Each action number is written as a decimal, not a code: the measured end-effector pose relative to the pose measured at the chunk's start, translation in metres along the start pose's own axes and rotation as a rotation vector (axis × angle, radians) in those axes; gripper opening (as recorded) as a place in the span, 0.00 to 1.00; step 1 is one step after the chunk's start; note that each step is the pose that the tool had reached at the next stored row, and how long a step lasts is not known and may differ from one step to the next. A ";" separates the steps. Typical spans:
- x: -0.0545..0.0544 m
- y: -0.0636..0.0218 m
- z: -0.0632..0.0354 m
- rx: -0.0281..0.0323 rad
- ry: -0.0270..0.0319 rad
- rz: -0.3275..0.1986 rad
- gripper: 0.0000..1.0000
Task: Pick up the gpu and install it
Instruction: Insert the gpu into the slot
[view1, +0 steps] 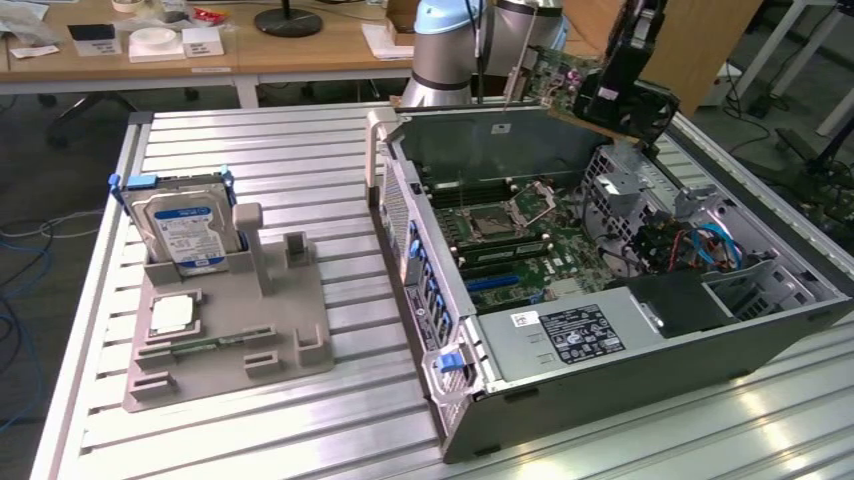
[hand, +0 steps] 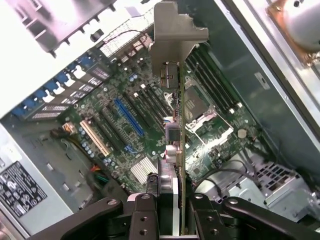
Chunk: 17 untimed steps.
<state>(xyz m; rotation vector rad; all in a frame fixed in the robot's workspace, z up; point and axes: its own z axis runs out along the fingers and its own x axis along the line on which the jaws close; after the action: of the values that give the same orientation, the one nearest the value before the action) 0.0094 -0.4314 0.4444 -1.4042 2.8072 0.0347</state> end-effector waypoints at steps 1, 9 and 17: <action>0.000 0.0000 0.0001 -0.0003 0.0003 -0.020 0.28; 0.000 0.0000 0.0003 -0.0020 0.0030 -0.165 0.28; 0.000 0.0000 0.0006 -0.0037 0.0056 -0.309 0.28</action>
<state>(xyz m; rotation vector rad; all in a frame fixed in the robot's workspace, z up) 0.0094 -0.4314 0.4439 -1.8213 2.5604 0.0350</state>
